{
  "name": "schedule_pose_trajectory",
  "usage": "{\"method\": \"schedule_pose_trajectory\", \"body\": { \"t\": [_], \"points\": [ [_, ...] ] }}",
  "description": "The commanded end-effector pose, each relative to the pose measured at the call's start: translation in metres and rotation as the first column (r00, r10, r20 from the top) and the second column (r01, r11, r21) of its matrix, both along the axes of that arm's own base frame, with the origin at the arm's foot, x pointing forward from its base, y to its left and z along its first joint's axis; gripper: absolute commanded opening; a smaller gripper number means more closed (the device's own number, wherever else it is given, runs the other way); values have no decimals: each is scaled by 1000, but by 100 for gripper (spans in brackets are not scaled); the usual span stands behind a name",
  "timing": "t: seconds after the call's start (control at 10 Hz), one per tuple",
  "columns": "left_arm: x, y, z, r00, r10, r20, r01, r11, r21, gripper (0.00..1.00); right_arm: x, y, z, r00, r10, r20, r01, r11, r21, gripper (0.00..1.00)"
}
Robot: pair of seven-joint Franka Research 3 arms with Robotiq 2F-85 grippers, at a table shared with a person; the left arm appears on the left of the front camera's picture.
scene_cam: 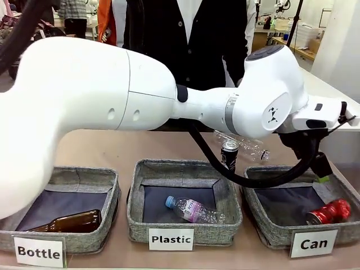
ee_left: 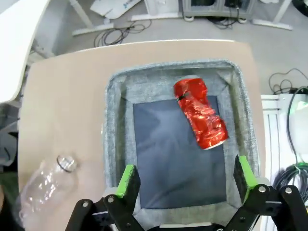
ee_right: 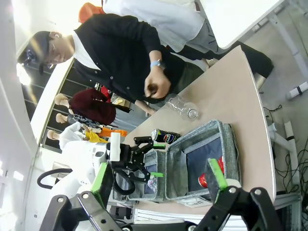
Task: Sort the can waste into the basket.
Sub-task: Pick up the can waste from the table and place it in the right Fabric basket.
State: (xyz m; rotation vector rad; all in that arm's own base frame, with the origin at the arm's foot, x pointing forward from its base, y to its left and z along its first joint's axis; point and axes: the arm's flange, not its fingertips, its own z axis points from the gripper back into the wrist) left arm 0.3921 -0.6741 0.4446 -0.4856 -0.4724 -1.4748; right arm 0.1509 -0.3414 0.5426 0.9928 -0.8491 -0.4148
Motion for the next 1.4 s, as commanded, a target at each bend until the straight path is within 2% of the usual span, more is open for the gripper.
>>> {"method": "schedule_pose_trajectory", "body": {
  "t": [0.0,0.3,0.4,0.7,0.8,0.9,1.0,1.1,1.3],
  "points": [
    [-11,26,19,995,98,-37,-95,992,78,100,0,0,2,1000,-2,3,2,1000,5,100],
    [-30,80,43,985,144,-90,-138,988,71,100,1,4,-1,1000,28,-14,-28,1000,-8,100],
    [-38,105,55,979,148,-140,-138,987,77,100,3,9,-3,999,33,-24,-34,999,-11,100],
    [-42,198,73,959,241,-146,-238,970,43,100,16,39,-4,997,65,-35,-67,996,-63,100],
    [-42,220,73,967,211,-143,-214,977,-8,100,23,58,-5,996,85,-42,-88,992,-90,100],
    [-43,230,72,975,168,-146,-178,983,-55,100,28,79,-8,995,96,-36,-100,989,-112,100],
    [-48,234,71,981,161,-111,-172,981,-92,100,21,37,-2,996,82,-25,-83,996,-38,100],
    [-24,204,82,960,237,-148,-238,971,16,100,21,37,-2,996,82,-25,-83,996,-38,100],
    [-24,204,82,960,237,-148,-238,971,16,100,21,37,-2,996,82,-25,-83,996,-38,100]
  ]
}}
